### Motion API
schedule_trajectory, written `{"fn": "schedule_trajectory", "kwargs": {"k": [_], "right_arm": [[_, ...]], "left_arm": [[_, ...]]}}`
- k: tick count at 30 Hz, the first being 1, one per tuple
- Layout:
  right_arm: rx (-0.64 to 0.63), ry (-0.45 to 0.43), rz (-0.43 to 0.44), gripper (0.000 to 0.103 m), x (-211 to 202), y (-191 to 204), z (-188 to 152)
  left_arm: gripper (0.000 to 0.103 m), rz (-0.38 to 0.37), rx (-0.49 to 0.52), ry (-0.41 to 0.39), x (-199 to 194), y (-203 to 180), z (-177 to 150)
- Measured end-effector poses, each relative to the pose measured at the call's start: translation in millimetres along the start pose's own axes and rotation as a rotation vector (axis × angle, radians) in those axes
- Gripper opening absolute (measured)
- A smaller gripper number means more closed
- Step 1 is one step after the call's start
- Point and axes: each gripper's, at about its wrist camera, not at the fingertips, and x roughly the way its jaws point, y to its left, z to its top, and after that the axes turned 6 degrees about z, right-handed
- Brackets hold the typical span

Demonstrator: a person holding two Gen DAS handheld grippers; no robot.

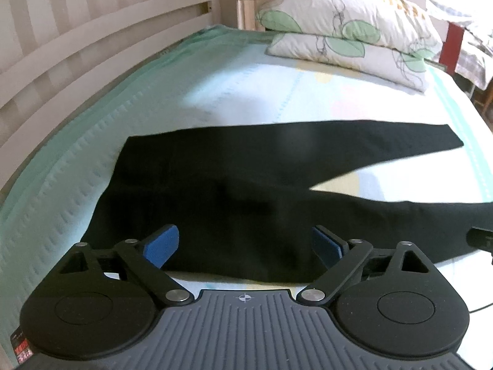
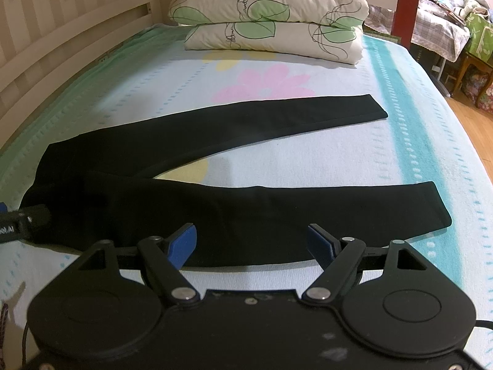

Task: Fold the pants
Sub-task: 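Grasp the pants waist with the left tool while the right tool grasps a leg hem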

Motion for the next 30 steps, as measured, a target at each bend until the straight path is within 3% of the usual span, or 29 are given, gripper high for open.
{"fn": "schedule_trajectory", "kwargs": {"k": [8, 13, 22, 30], "right_arm": [[0.016, -0.044, 0.01, 0.082, -7.6, -5.4, -1.8], [0.032, -0.064, 0.034, 0.082, -9.8, -12.8, -6.9], [0.043, 0.002, 0.066, 0.079, 19.1, -24.4, -6.8], [0.036, 0.068, 0.08, 0.08, 48.8, -27.1, -7.4]], "left_arm": [[0.079, -0.014, -0.024, -0.01, 0.8, 13.9, 1.9], [0.079, -0.014, -0.005, 0.005, 12.5, 25.3, -1.8], [0.079, 0.026, 0.068, 0.08, 65.9, 36.1, -34.9], [0.079, 0.017, 0.229, 0.08, 94.5, 29.4, -68.9]]}}
